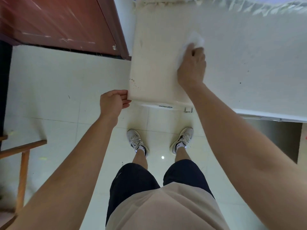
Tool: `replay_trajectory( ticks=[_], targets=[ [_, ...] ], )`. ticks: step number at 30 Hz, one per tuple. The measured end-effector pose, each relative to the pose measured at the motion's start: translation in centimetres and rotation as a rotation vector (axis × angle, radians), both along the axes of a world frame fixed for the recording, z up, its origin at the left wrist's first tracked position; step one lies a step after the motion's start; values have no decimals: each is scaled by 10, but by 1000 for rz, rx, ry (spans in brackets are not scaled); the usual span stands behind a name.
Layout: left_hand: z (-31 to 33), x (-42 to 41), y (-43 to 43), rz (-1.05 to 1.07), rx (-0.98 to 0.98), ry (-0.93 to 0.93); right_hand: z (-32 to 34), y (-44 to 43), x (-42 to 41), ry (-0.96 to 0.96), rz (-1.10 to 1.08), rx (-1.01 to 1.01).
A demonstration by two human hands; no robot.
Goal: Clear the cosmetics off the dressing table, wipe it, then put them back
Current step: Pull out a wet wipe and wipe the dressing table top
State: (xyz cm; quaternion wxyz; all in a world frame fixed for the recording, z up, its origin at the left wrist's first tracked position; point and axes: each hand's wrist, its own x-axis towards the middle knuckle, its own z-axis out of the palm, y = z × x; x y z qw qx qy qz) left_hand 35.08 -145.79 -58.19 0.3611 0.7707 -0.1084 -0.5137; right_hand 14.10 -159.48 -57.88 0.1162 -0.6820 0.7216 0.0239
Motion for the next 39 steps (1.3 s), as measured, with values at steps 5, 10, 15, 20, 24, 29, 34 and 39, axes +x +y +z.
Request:
replay_trajectory(
  ticks=[5, 10, 15, 20, 24, 29, 34, 39],
  targets=[
    [3, 3, 3, -46, 3, 23, 4, -5, 82, -84, 317, 34],
    [6, 6, 4, -89, 7, 26, 9, 15, 68, -413, 468, 9],
    [4, 13, 4, -176, -4, 16, 2, 51, -29, -277, -163, -170],
    [0, 17, 5, -197, -10, 38, -7, 116, -23, 61, -122, -127],
    [-2, 28, 8, -245, 0, 159, -9, 124, 49, -41, 75, -101],
    [-8, 48, 14, -183, 26, 229, -2, 105, 130, -152, 338, -48],
    [-15, 62, 14, -86, 91, 109, 10, 80, 127, -532, 315, -9],
    [-16, 54, 4, -122, 89, 102, 7, 67, 28, -539, -186, -215]
  ],
)
